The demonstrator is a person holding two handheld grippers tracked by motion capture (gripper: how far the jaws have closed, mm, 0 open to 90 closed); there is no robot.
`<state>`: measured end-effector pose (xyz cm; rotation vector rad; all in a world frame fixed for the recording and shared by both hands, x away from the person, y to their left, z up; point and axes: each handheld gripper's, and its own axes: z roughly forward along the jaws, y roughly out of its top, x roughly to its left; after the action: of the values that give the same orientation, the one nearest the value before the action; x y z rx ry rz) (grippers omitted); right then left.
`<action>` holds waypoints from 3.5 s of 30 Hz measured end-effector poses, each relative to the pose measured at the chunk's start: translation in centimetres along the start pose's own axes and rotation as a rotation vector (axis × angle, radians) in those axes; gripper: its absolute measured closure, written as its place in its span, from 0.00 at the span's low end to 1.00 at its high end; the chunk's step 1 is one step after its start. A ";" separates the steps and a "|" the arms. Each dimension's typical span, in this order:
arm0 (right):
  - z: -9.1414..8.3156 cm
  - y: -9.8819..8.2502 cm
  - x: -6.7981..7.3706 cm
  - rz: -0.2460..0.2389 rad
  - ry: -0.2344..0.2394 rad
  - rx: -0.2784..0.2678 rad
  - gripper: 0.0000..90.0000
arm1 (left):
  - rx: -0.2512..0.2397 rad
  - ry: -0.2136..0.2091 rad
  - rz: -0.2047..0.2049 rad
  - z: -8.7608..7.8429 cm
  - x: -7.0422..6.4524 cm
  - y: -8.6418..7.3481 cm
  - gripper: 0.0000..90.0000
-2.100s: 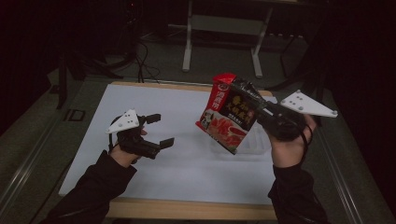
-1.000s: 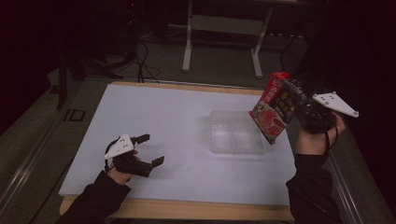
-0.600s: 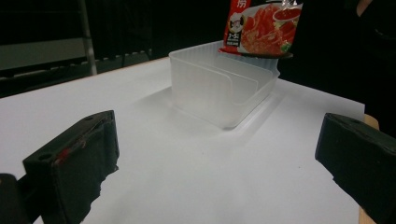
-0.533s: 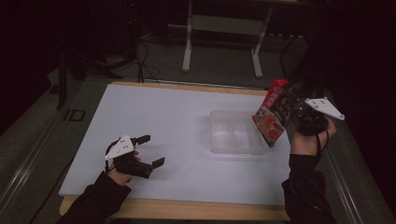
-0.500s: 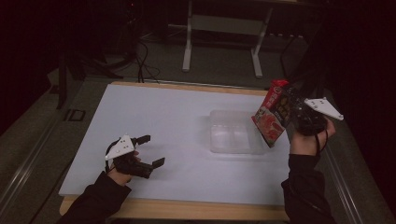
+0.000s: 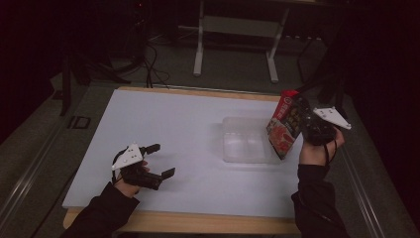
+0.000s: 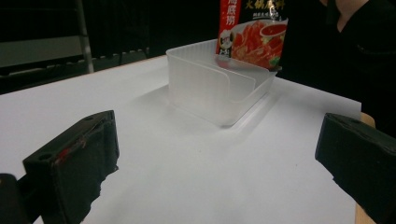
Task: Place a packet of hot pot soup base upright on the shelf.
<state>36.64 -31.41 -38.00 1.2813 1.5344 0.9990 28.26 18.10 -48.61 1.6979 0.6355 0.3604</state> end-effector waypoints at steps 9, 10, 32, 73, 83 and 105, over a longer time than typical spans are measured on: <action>0.6 -1.1 0.2 0.010 0.017 0.018 0.85 | 0.000 -0.003 -0.001 0.0 0.0 0.0 0.00; 0.6 -1.1 0.2 0.010 0.017 0.018 0.85 | -0.002 -0.005 0.000 0.0 0.0 -0.1 0.00; -0.1 -2.8 -0.7 0.075 0.090 0.041 0.61 | 0.023 -0.032 0.002 0.4 -0.1 -0.5 0.00; -6.0 0.8 6.8 -0.096 0.656 -0.082 0.13 | 0.011 -0.037 0.022 -0.5 -0.3 -0.4 0.00; -6.2 -0.7 7.6 -0.101 0.766 -0.052 0.13 | 0.016 -0.037 0.030 -0.6 -0.4 -0.4 0.00; -6.0 -6.9 8.3 -0.159 0.806 0.097 0.13 | 0.034 -0.047 0.045 -0.5 -0.5 -0.5 0.00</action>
<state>28.27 -24.50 -43.87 0.8182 2.2655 1.4430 27.42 18.25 -48.94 1.7505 0.5732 0.3421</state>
